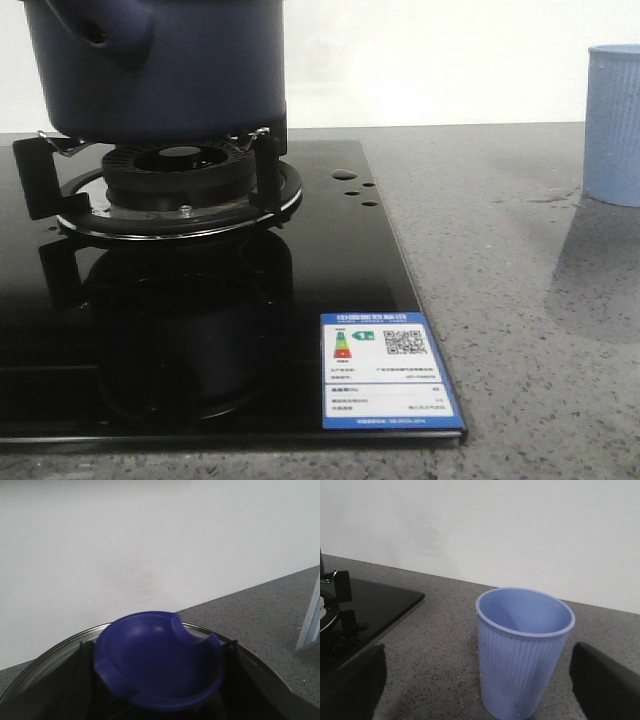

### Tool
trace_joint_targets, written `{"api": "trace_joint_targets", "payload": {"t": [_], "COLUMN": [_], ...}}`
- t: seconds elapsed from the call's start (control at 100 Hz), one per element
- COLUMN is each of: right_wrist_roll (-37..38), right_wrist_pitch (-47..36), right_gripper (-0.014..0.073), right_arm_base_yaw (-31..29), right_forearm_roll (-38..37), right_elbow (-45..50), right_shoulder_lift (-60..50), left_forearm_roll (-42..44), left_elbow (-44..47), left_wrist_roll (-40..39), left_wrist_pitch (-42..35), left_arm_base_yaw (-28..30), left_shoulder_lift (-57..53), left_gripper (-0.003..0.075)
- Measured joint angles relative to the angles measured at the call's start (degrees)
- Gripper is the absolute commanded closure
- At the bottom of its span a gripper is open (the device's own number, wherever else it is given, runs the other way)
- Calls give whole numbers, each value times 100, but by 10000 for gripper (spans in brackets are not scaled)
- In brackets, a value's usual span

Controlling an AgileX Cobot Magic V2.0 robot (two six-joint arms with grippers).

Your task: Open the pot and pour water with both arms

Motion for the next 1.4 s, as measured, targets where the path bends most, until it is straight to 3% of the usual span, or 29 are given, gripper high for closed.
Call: {"api": "trace_joint_targets", "payload": {"t": [0.18,0.42,0.78,0.9,1.07,1.19,1.4], "right_wrist_roll": [0,0,12,355,661,699,716], "right_wrist_pitch": [0,0,-177,-433,-700,-721,-476], "right_gripper": [-78,-78,-78,-78,-66,90,628], "right_arm_base_yaw": [0,0,0,0,0,0,0], "right_forearm_roll": [0,0,0,-12,-21,-21,-21], "right_elbow": [0,0,0,-69,-674,-1419,-2607], "right_shoulder_lift": [0,0,0,0,0,0,0], "left_forearm_roll": [0,0,0,84,347,394,407], "left_elbow": [0,0,0,0,0,0,0], "left_wrist_roll": [0,0,0,0,5,5,5], "left_wrist_pitch": [0,35,35,25,-12,-11,554], "left_arm_base_yaw": [0,0,0,24,455,1034,1950], "left_shoulder_lift": [5,5,-403,-895,-1601,-1932,-2384], "left_gripper": [380,192,192,196,288,434,736]}}
